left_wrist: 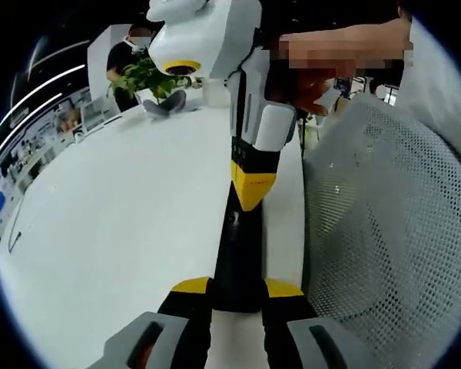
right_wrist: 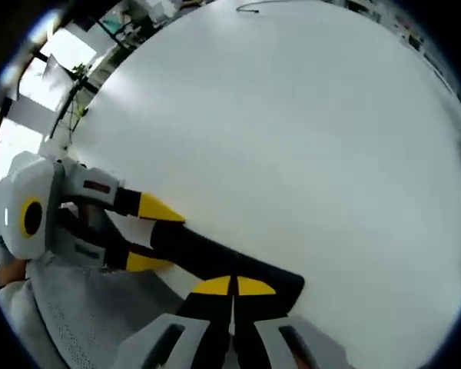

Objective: Press the specified remote control buttons in sequence, fully releasing each button before pressing the next.

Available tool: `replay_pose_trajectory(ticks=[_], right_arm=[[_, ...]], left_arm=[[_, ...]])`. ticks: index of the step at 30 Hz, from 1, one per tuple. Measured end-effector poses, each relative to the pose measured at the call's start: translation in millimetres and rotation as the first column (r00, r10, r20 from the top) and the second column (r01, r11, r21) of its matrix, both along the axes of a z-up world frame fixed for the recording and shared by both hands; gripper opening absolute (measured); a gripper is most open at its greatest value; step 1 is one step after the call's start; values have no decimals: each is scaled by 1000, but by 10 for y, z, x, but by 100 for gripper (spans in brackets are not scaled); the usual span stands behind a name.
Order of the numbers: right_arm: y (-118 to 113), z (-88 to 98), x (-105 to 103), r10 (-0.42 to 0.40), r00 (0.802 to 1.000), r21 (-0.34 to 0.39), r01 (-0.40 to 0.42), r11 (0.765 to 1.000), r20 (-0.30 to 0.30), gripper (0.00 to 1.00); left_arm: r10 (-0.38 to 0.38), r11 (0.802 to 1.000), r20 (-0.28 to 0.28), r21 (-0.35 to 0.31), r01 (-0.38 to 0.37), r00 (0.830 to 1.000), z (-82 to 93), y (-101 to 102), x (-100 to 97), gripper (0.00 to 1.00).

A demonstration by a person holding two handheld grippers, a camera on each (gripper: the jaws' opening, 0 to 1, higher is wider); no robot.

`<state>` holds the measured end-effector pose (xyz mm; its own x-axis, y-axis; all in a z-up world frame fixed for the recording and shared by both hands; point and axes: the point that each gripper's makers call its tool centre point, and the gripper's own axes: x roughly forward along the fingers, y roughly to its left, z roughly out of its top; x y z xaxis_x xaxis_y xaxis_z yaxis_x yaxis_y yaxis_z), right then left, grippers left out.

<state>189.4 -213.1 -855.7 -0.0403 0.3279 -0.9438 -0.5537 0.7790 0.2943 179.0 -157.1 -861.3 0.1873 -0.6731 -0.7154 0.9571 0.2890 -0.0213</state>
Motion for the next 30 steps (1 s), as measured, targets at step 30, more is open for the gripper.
replay_pose_trajectory(ticks=[30], right_arm=[[-362, -166, -168, 118, 993, -156, -118, 981, -5, 0]], left_arm=[[-14, 1000, 10, -2, 14, 1000, 8, -5, -10, 24]])
